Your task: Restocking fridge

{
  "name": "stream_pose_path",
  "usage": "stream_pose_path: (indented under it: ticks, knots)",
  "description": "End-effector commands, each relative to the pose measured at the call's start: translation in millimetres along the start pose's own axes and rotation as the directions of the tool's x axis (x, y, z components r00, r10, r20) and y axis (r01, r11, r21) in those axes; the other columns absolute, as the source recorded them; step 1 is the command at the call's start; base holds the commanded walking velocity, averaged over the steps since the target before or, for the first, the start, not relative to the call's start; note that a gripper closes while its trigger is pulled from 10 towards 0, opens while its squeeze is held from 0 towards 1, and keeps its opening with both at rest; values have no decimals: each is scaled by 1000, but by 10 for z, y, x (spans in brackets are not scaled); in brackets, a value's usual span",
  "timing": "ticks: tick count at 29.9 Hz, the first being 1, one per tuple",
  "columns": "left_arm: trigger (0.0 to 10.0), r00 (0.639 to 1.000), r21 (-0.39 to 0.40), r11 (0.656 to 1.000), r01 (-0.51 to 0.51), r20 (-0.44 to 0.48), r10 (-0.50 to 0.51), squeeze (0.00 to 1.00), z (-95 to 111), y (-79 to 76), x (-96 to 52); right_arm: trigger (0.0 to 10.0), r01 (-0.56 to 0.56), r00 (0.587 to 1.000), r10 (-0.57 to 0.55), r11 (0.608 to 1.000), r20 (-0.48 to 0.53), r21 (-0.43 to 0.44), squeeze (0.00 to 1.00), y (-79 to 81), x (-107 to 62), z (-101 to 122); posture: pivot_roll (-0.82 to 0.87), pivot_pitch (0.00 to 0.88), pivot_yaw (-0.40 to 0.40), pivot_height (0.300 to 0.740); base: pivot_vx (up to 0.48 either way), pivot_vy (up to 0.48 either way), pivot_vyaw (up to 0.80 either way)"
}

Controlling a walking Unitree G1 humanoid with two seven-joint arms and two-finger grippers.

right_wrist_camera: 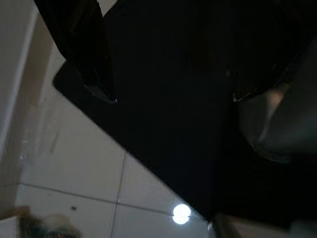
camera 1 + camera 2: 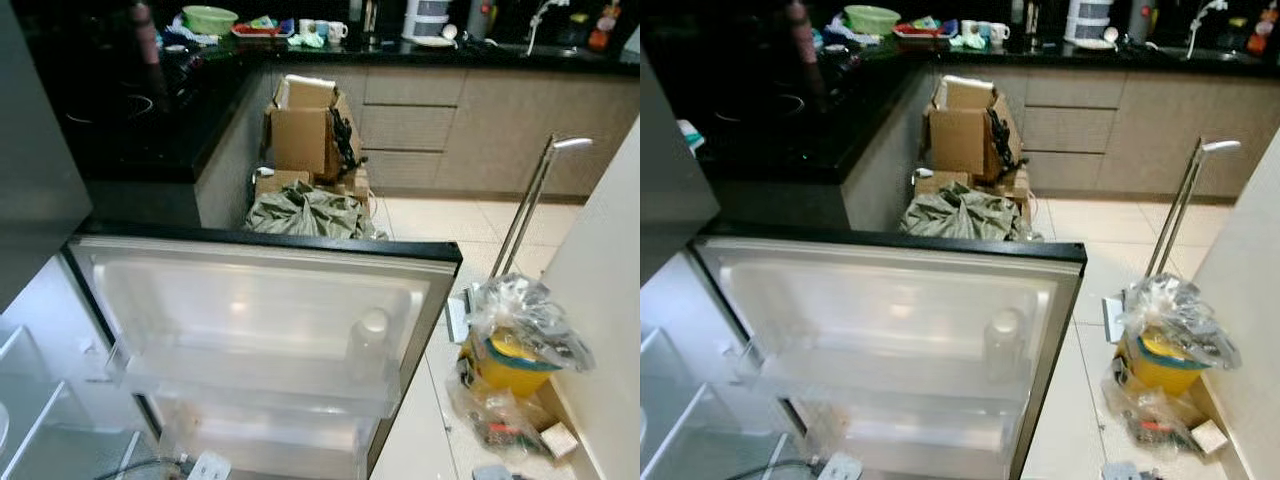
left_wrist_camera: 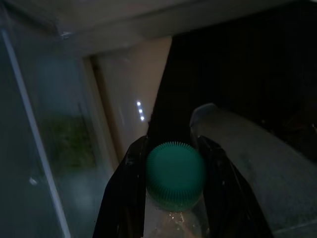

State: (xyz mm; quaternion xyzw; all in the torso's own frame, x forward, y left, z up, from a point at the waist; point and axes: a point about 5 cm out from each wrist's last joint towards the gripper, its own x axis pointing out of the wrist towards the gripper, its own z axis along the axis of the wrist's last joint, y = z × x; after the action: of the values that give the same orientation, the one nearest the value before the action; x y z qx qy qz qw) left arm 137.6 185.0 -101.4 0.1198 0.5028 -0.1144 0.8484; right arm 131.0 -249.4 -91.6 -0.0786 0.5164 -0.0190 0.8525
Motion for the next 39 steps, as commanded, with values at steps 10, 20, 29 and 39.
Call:
stream_pose_path:
  ticks: [10, 20, 29, 39]
  knots:
    - [10000, 1000, -5, 1000, 2, -11, -2, 0, -21, -25, 1, 10000, 10, 1000, -10, 1000, -8, -2, 0, -47, -9, -18, -54, 24, -7, 686, 0, -106, 0]
    - [10000, 1000, -6, 1000, -4, -14, 4, 0, -26, -23, 0, 10000, 5, 1000, -5, 1000, -6, -4, 0, -46, -8, -11, -54, 23, -9, 686, 0, 0, 0]
    - [10000, 1000, -5, 1000, -3, -15, 3, 0, -28, -26, 0, 10000, 3, 1000, -3, 1000, -2, -5, 0, -46, -7, -2, -54, 24, -8, 686, 0, 0, 0]
    - [10000, 1000, -5, 1000, -19, -20, 19, 0, -38, 3, -4, 10000, 3, 1000, -2, 1000, 2, -11, 0, -47, -6, 8, -52, 21, -7, 686, 0, 0, 0]
